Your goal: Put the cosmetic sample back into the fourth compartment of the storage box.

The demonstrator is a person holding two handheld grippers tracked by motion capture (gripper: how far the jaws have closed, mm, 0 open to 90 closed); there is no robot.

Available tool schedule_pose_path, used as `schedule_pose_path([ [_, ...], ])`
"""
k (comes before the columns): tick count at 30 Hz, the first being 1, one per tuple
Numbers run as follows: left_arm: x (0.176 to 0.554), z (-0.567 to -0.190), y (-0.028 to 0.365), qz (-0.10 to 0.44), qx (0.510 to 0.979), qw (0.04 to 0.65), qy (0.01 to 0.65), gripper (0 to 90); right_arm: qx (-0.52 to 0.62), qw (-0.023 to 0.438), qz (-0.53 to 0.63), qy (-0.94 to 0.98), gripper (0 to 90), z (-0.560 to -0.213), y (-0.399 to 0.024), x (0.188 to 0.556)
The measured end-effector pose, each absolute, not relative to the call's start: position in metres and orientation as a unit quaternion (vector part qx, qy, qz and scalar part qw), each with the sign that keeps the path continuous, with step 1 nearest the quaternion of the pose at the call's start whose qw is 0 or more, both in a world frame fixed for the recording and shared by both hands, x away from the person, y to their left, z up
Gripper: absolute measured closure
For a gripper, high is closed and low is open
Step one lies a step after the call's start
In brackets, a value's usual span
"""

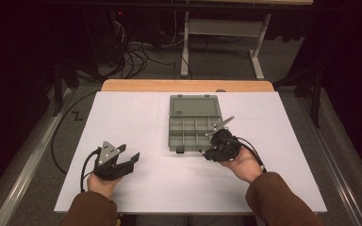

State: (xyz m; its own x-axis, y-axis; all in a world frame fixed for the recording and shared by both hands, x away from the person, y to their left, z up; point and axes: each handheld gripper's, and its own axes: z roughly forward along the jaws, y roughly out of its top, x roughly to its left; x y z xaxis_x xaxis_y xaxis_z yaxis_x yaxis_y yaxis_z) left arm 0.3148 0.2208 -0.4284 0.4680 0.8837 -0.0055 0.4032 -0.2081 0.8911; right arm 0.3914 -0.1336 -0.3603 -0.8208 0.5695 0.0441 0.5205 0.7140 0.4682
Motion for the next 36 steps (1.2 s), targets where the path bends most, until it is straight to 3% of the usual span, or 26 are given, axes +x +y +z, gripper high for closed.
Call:
schedule_pose_path([
  [36, 0.315, -0.428, 0.221, 0.271, 0.73, 0.446, 0.442, 38.5, 0.389, 0.095, 0.248, 0.882, 81.5, -0.339, -0.169, 0.454],
])
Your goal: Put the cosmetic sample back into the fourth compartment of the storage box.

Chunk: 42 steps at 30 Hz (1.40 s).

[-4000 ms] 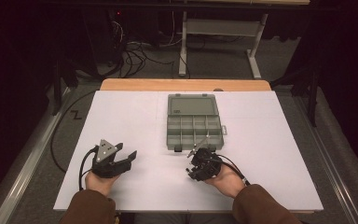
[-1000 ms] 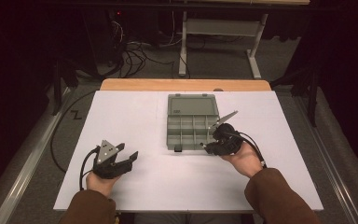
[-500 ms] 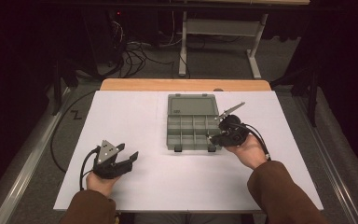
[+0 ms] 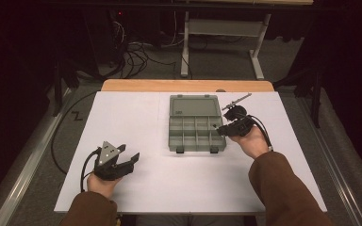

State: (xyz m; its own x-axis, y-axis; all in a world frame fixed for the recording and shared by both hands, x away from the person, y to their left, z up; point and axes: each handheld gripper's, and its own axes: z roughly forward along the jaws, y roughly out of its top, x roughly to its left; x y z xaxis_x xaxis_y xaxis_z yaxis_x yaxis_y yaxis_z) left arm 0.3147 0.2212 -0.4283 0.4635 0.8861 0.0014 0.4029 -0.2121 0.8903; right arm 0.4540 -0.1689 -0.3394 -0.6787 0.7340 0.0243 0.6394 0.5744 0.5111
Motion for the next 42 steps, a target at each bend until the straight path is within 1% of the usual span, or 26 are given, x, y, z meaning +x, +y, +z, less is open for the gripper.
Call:
schedule_pose_path([
  [13, 0.315, -0.429, 0.221, 0.27, 0.731, 0.443, 0.442, 38.3, 0.42, 0.11, 0.246, 0.866, 81.5, -0.349, -0.169, 0.477],
  [17, 0.314, -0.428, 0.222, 0.275, 0.725, 0.449, 0.444, 38.4, 0.427, 0.111, 0.241, 0.864, 81.4, -0.353, -0.169, 0.482],
  [42, 0.315, -0.428, 0.224, 0.27, 0.725, 0.449, 0.448, 38.5, 0.447, 0.115, 0.236, 0.855, 80.7, -0.375, -0.162, 0.504],
])
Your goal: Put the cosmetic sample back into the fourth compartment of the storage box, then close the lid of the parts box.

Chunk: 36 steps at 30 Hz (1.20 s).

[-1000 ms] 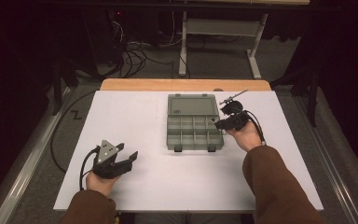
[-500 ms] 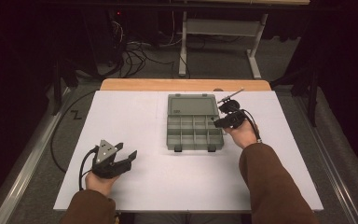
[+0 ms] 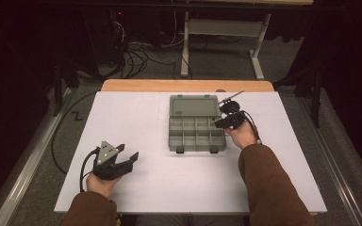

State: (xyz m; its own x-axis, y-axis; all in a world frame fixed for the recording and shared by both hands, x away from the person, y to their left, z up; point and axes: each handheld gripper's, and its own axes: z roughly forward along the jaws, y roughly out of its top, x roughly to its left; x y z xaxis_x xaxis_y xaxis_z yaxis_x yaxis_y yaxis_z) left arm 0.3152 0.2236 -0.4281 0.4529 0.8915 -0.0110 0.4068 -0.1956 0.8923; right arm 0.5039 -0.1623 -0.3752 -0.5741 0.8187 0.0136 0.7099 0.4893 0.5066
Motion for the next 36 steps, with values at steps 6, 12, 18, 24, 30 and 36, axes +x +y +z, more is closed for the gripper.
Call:
schedule_pose_path([
  [6, 0.316, -0.428, 0.224, 0.268, 0.724, 0.45, 0.449, 38.4, 0.451, 0.109, 0.243, 0.852, 76.5, -0.379, -0.161, 0.503],
  [12, 0.317, -0.428, 0.225, 0.263, 0.72, 0.454, 0.454, 38.4, 0.442, 0.113, 0.254, 0.853, 76.5, -0.371, -0.164, 0.496],
  [18, 0.317, -0.428, 0.225, 0.262, 0.723, 0.454, 0.451, 38.4, 0.437, 0.117, 0.263, 0.852, 75.9, -0.364, -0.172, 0.49],
  [24, 0.313, -0.427, 0.223, 0.269, 0.725, 0.452, 0.445, 38.4, 0.435, 0.122, 0.266, 0.852, 75.1, -0.367, -0.176, 0.484],
  [30, 0.313, -0.428, 0.224, 0.271, 0.723, 0.449, 0.45, 38.5, 0.433, 0.116, 0.274, 0.851, 73.7, -0.37, -0.182, 0.476],
  [36, 0.314, -0.429, 0.224, 0.269, 0.725, 0.448, 0.45, 38.5, 0.435, 0.111, 0.282, 0.848, 73.0, -0.37, -0.19, 0.473],
])
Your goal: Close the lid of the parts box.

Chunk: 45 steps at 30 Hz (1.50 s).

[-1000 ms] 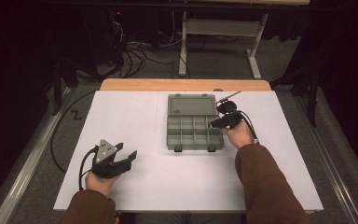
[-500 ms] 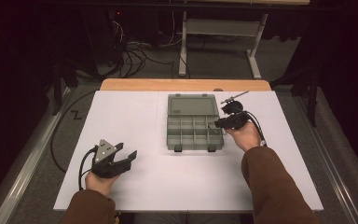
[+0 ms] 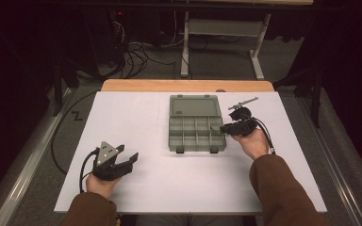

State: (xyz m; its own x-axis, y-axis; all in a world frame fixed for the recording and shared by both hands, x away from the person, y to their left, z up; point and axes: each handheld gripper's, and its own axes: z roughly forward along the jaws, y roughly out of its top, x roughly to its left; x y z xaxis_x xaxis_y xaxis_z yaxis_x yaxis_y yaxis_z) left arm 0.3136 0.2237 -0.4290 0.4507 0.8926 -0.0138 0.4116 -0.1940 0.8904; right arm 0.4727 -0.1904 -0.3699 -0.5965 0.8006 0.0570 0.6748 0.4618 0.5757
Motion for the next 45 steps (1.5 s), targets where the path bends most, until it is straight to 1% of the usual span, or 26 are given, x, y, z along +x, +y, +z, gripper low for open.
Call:
schedule_pose_path([
  [24, 0.313, -0.429, 0.225, 0.269, 0.722, 0.45, 0.451, 38.5, 0.442, 0.099, 0.287, 0.844, 72.5, -0.374, -0.195, 0.468],
  [45, 0.313, -0.429, 0.225, 0.27, 0.722, 0.45, 0.452, 38.5, 0.451, 0.085, 0.307, 0.834, 72.2, -0.378, -0.207, 0.461],
])
